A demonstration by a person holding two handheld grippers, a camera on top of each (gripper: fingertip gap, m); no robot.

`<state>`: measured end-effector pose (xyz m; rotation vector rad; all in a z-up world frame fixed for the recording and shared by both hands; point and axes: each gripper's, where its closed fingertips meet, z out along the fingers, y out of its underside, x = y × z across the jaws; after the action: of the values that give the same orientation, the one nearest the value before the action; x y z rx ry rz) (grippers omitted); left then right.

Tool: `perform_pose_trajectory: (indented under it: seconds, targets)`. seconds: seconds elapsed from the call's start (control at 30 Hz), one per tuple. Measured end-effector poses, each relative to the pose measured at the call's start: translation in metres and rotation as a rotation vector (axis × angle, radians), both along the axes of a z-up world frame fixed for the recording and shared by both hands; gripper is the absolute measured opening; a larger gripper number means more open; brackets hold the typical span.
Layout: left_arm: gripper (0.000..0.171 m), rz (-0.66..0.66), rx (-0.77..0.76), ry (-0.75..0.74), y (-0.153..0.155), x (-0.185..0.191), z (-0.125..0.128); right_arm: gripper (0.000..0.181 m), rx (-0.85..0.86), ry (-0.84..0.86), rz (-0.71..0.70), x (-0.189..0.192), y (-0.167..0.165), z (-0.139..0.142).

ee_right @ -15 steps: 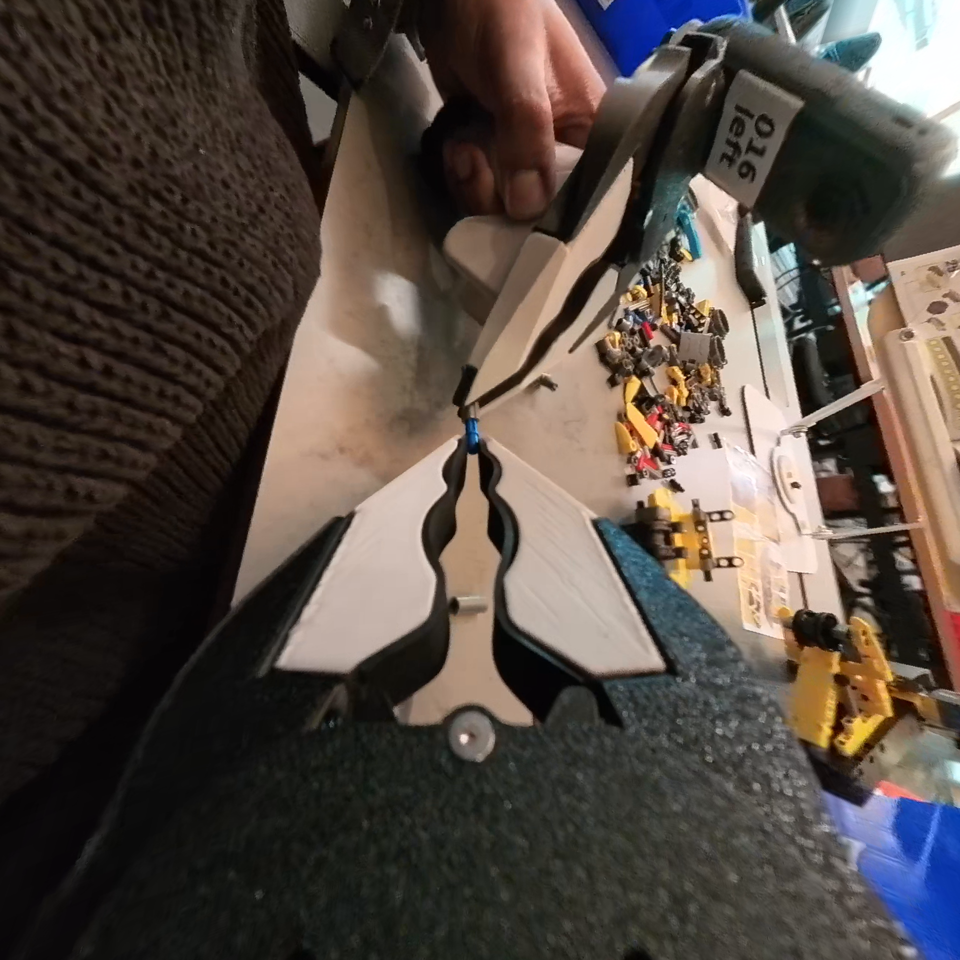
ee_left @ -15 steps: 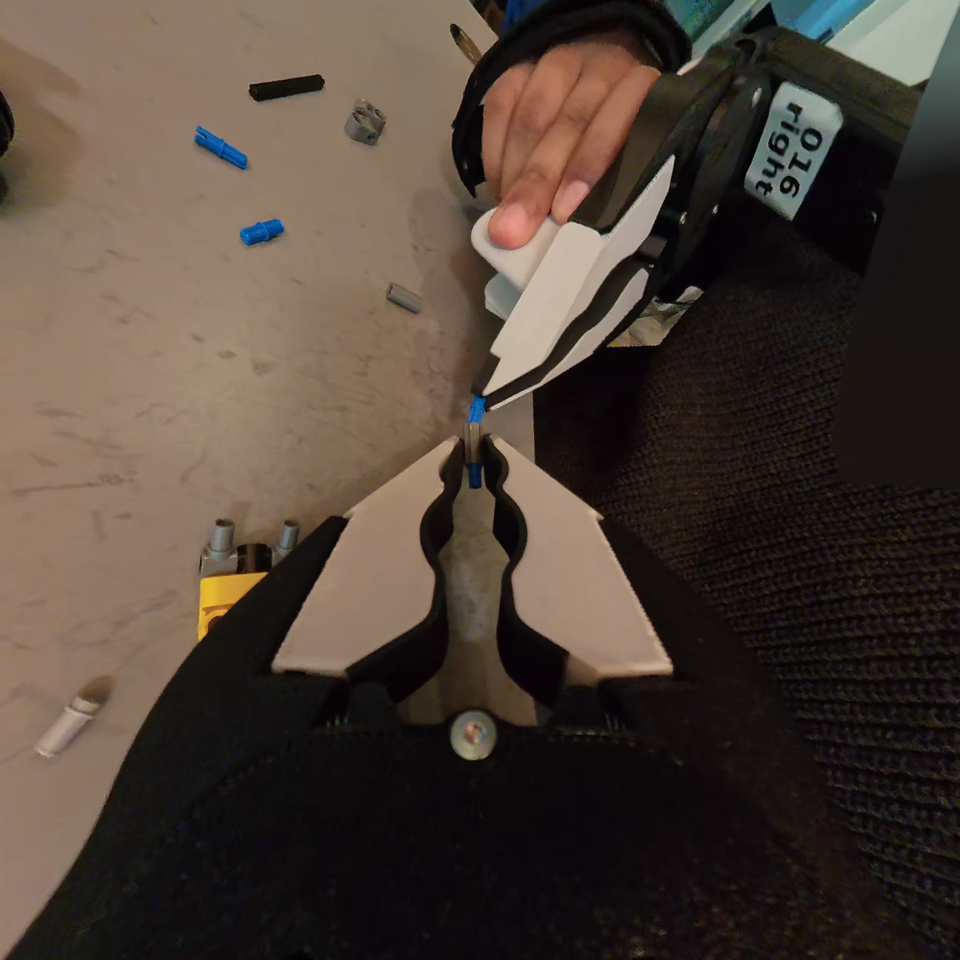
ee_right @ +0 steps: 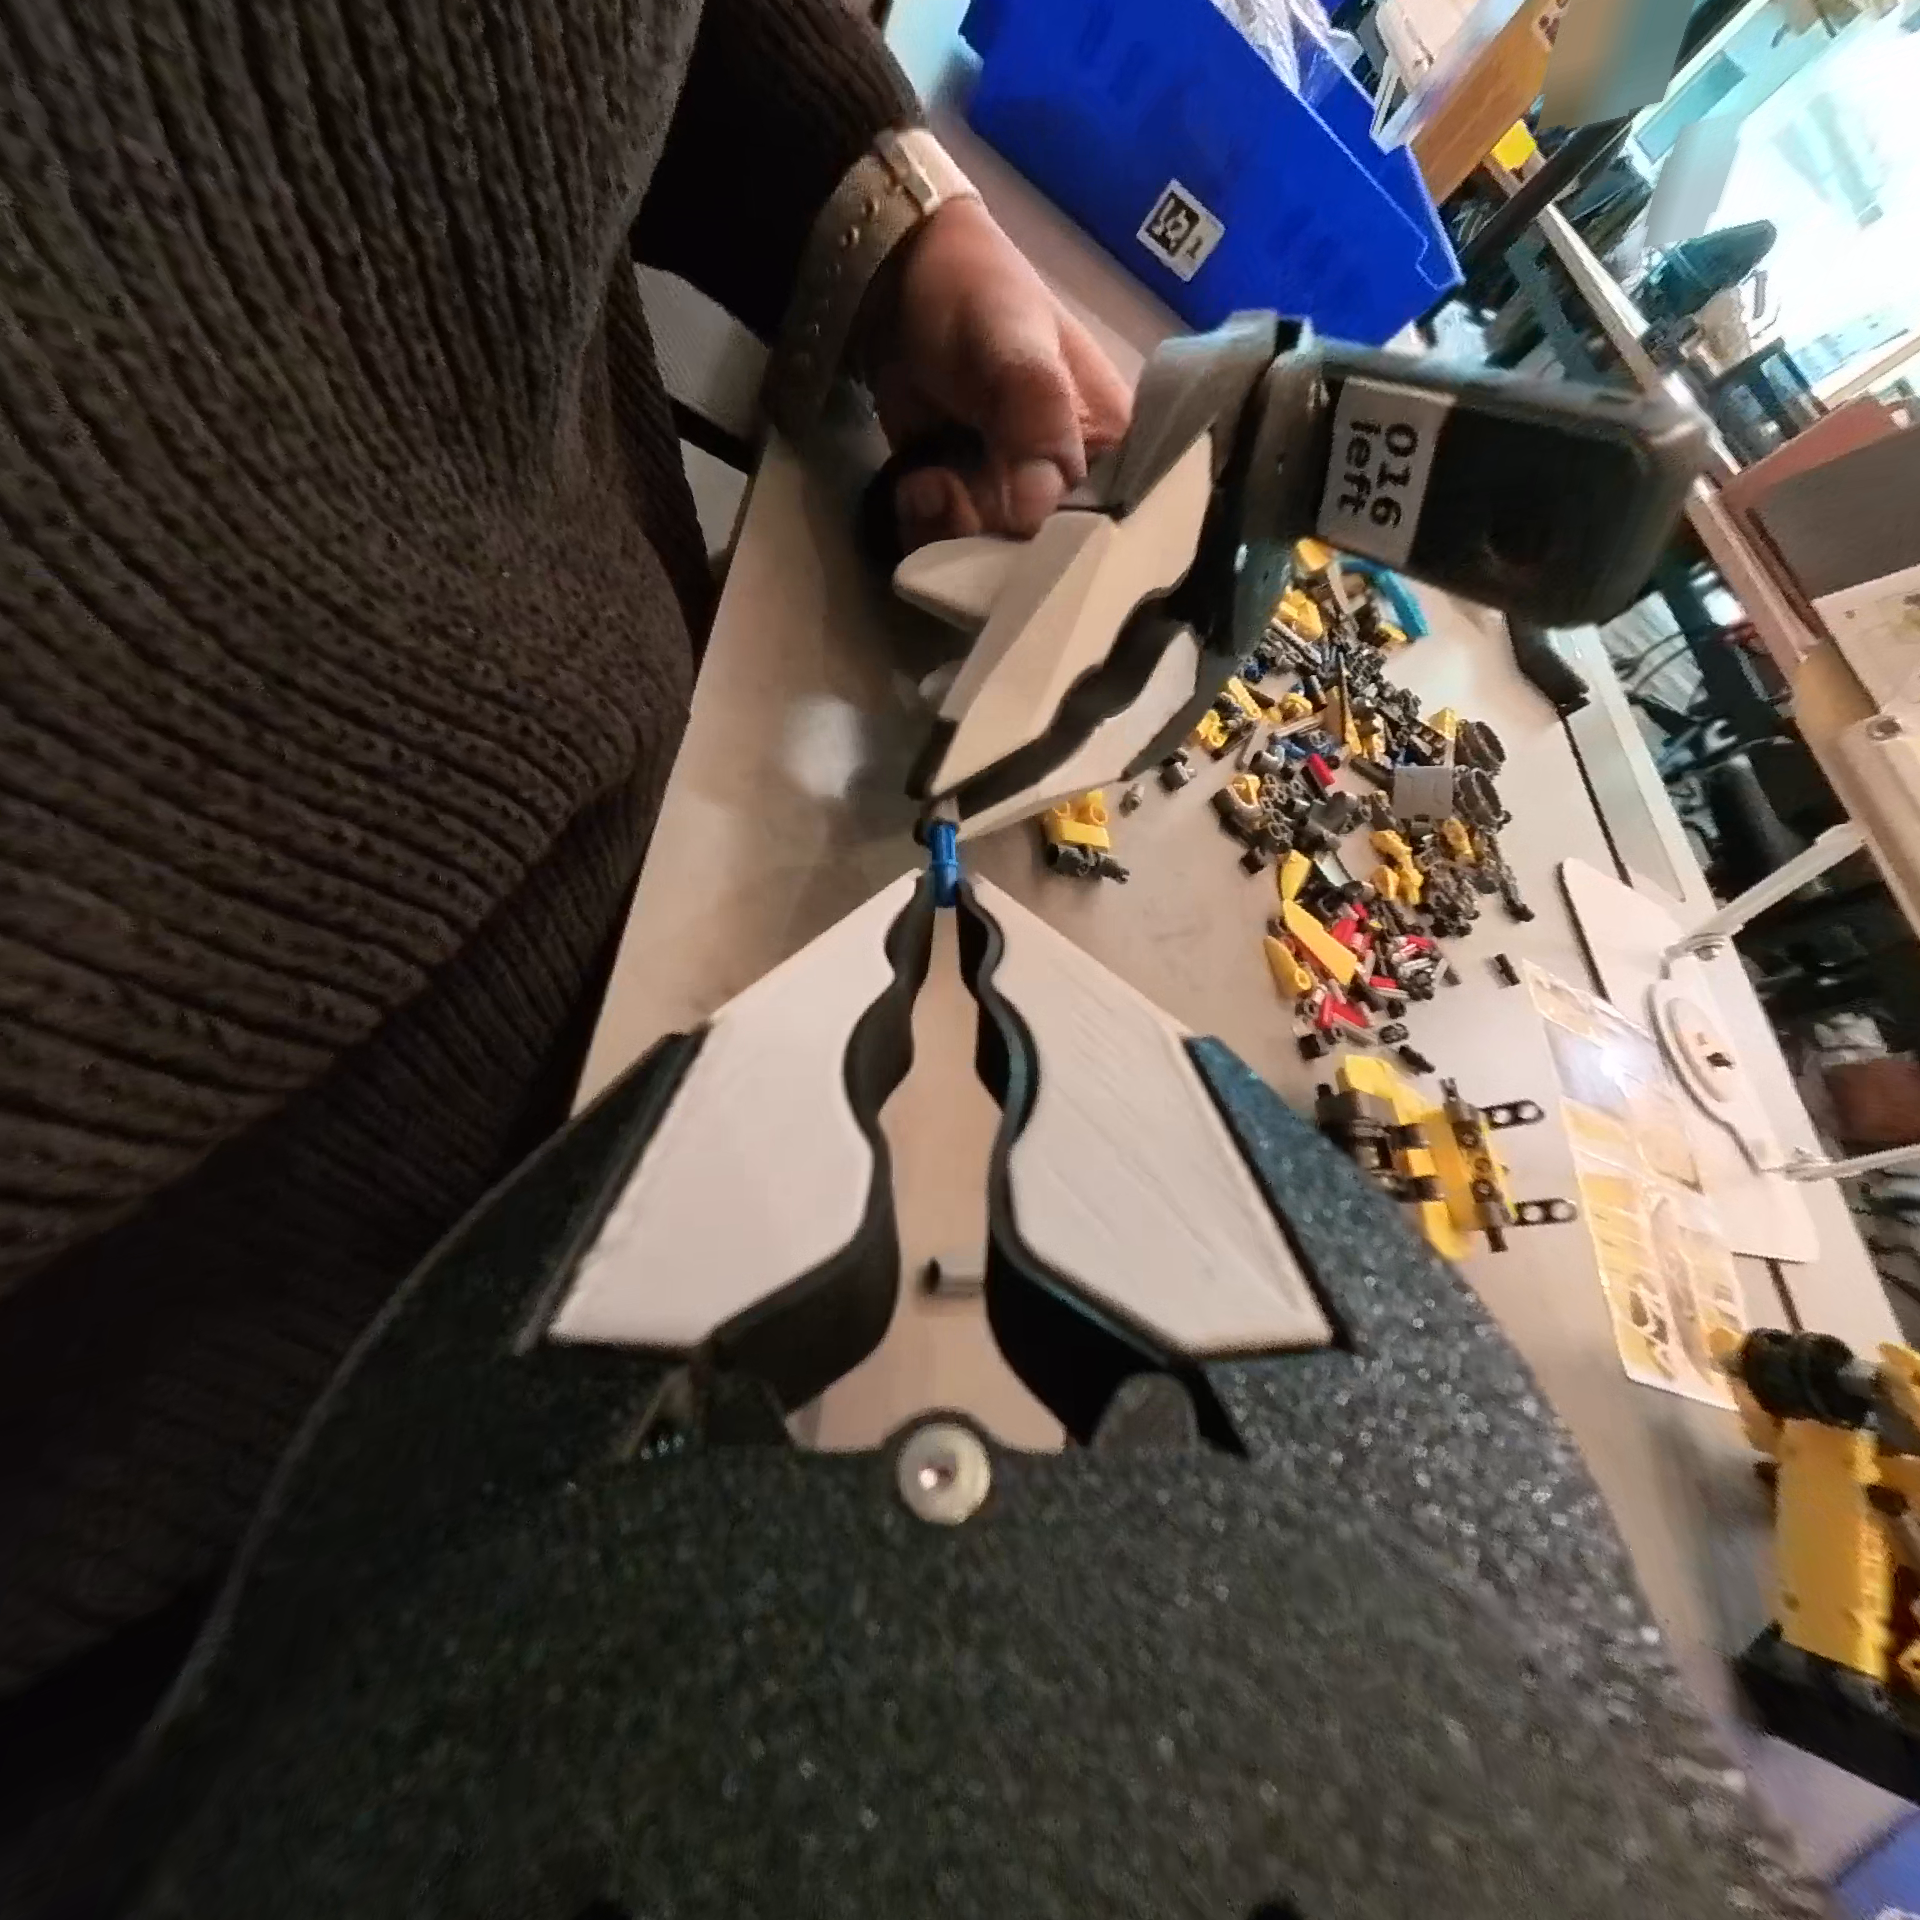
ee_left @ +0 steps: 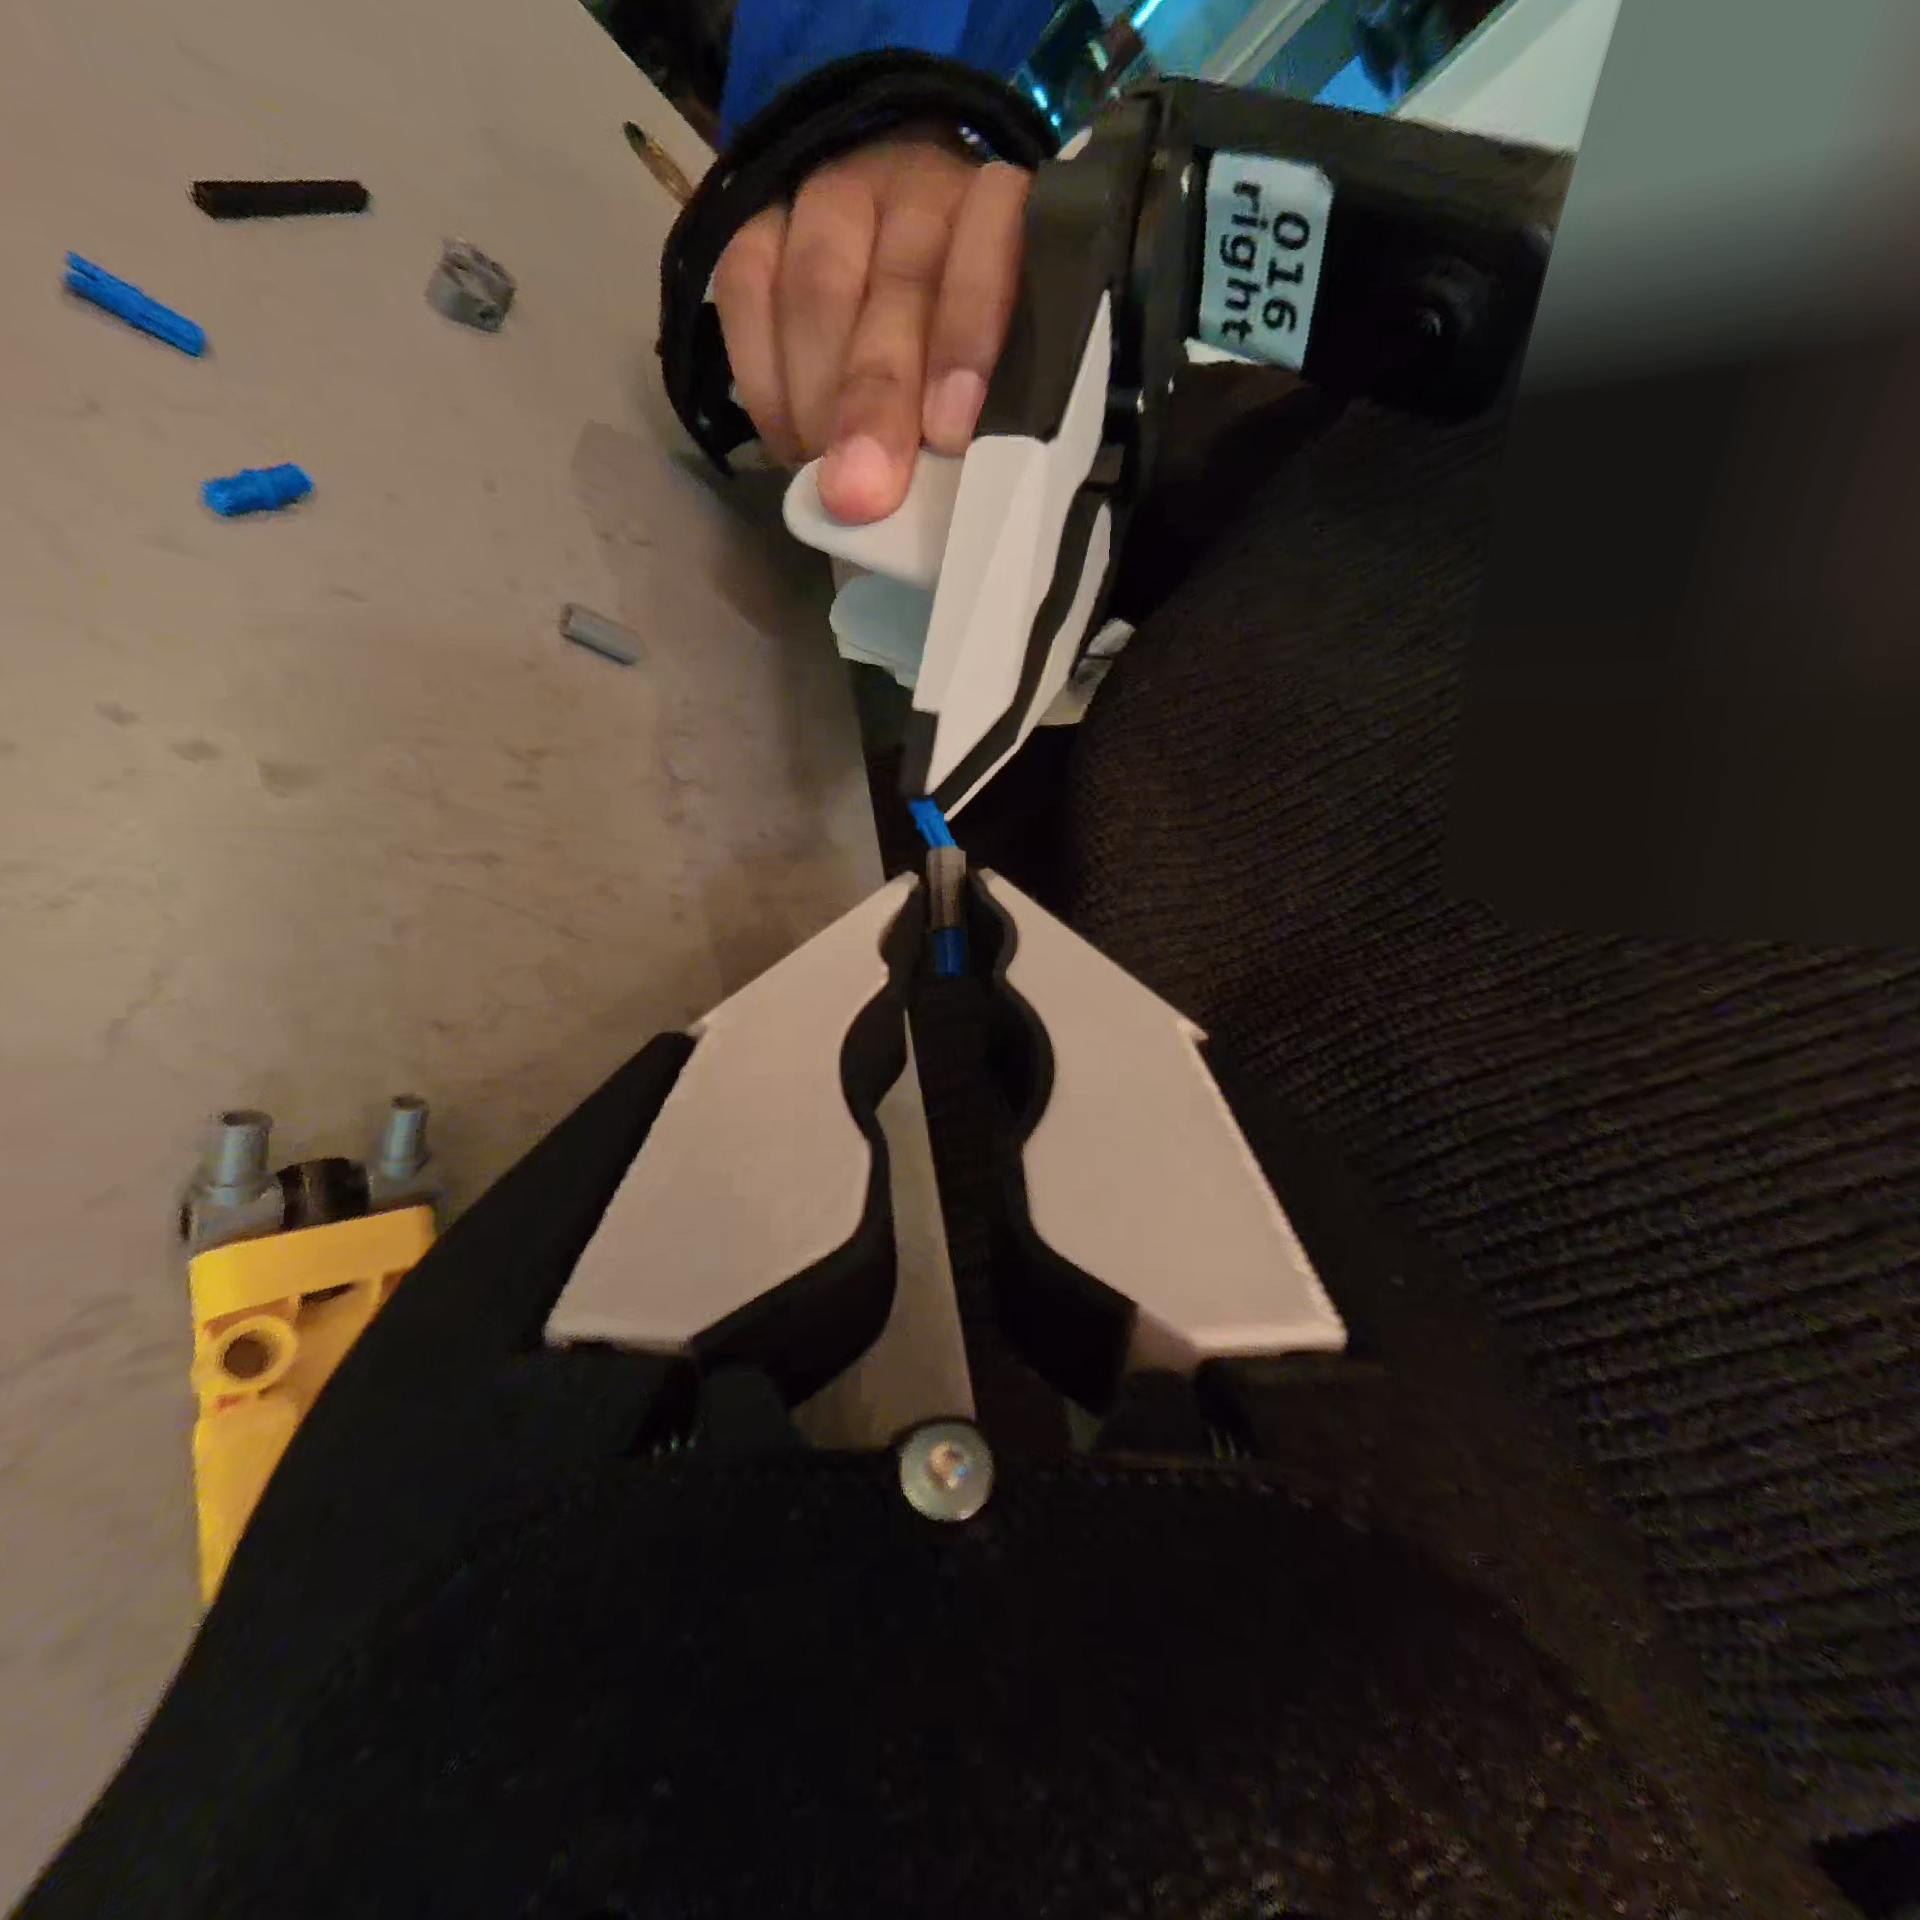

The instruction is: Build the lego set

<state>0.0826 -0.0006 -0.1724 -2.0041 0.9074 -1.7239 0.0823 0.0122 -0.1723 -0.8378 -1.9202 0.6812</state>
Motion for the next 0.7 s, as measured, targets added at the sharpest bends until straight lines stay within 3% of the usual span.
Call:
perform_pose_trajectory:
  seconds: [0.3,0.7]
  targets:
    - [0.002,0.033,-0.046,0.024,0.006,0.0,-0.006,0.004,0.217,-0.055,-0.009,-0.003,0.008,-0.01]
    - [0.003,0.171,0.018,0.254,0.02,0.0,-0.033,0.004,0.394,-0.222,-0.1,-0.001,0.023,-0.034]
